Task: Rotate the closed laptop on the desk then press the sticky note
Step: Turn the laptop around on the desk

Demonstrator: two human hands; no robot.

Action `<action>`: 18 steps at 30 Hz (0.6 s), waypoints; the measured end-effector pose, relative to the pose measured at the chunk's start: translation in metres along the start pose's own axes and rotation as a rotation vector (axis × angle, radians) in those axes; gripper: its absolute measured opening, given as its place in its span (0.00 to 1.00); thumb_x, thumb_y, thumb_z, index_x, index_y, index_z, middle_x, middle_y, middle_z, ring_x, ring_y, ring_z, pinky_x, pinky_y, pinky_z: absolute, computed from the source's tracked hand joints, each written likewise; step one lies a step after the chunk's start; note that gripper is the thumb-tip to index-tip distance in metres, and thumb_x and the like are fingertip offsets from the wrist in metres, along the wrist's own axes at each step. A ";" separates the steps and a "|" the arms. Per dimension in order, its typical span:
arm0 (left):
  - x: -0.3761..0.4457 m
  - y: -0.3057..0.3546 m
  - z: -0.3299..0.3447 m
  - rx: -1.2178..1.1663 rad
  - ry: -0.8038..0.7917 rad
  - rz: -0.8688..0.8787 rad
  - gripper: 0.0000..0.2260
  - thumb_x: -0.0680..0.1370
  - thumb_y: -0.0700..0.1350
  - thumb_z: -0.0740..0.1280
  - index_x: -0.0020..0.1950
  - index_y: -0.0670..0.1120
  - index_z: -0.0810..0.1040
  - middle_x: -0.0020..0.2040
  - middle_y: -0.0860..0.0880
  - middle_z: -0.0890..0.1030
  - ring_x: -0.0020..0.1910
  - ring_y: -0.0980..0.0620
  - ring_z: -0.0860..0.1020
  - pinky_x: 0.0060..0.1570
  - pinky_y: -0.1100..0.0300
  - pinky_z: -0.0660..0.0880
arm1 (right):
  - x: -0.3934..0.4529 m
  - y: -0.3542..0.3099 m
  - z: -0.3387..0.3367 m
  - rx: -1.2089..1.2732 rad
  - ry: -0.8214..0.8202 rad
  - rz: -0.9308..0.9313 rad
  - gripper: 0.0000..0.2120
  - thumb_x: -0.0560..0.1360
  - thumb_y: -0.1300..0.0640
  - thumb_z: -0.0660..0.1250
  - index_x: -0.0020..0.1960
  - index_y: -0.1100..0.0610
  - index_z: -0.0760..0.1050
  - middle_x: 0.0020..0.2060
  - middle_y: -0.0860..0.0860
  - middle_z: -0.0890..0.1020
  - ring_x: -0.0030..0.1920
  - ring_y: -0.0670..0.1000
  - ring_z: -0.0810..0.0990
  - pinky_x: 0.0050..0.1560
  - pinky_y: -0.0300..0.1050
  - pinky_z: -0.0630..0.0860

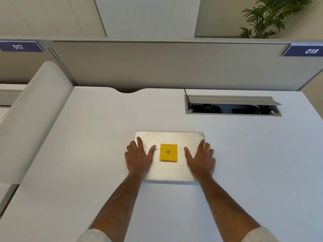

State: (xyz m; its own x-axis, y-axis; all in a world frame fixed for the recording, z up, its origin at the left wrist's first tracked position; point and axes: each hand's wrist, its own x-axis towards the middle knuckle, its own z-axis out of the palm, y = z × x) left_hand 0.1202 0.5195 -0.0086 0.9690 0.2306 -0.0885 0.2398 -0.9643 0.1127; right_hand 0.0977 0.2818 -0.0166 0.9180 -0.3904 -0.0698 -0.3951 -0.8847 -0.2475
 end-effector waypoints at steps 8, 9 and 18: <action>-0.002 0.000 -0.002 -0.008 -0.004 -0.002 0.38 0.79 0.71 0.50 0.78 0.43 0.62 0.58 0.43 0.72 0.53 0.43 0.72 0.48 0.50 0.73 | -0.002 0.000 0.000 -0.005 0.013 0.009 0.41 0.77 0.30 0.51 0.77 0.60 0.57 0.64 0.55 0.69 0.58 0.58 0.72 0.49 0.56 0.75; -0.002 0.000 -0.001 -0.007 -0.006 0.000 0.39 0.79 0.71 0.51 0.78 0.43 0.62 0.58 0.43 0.72 0.53 0.43 0.72 0.48 0.50 0.73 | -0.002 0.000 0.001 -0.008 0.013 0.009 0.41 0.77 0.29 0.51 0.77 0.60 0.57 0.64 0.55 0.69 0.58 0.58 0.72 0.49 0.56 0.75; -0.001 -0.002 -0.001 -0.027 -0.002 -0.002 0.39 0.79 0.71 0.49 0.78 0.44 0.62 0.59 0.43 0.72 0.54 0.44 0.72 0.49 0.50 0.73 | 0.001 0.001 0.002 -0.006 0.009 0.000 0.41 0.77 0.30 0.51 0.77 0.59 0.57 0.65 0.56 0.70 0.58 0.58 0.72 0.51 0.56 0.75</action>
State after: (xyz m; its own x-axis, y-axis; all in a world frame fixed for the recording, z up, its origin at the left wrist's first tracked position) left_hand 0.1192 0.5211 -0.0080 0.9685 0.2318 -0.0909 0.2429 -0.9600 0.1391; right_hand 0.0978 0.2812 -0.0188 0.9176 -0.3929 -0.0611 -0.3955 -0.8861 -0.2419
